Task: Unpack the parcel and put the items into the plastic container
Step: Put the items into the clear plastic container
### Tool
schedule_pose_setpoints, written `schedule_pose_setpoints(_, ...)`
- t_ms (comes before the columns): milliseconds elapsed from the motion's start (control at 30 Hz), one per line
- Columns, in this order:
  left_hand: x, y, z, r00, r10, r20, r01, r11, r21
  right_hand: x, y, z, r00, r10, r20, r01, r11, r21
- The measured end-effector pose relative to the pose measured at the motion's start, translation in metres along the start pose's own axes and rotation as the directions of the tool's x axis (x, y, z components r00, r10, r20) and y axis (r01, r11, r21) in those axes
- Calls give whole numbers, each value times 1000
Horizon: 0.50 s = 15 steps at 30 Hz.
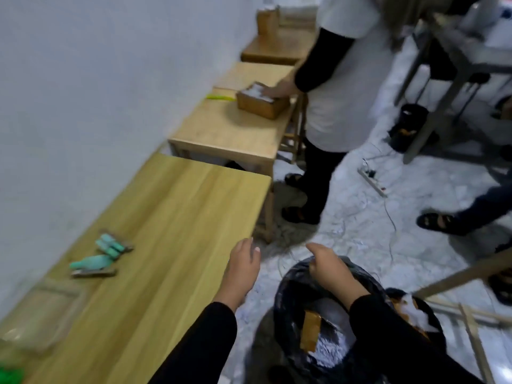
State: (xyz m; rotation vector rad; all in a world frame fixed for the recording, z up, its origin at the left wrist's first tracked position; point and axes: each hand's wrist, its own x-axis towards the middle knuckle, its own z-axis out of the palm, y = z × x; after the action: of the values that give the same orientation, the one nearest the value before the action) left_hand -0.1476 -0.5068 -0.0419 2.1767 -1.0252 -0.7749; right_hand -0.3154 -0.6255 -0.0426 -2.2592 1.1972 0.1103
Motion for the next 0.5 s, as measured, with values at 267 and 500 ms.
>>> schedule_pose_setpoints(267, -70, -85, -158, 837, -201, -508, 195, 979, -66, 8, -185, 38, 950, -308, 44, 308, 951, 21)
schedule_pose_setpoints(500, -142, -189, -229, 442, -557, -703, 465, 812, -351, 26, -319, 104, 831, -513, 215, 514, 856, 58)
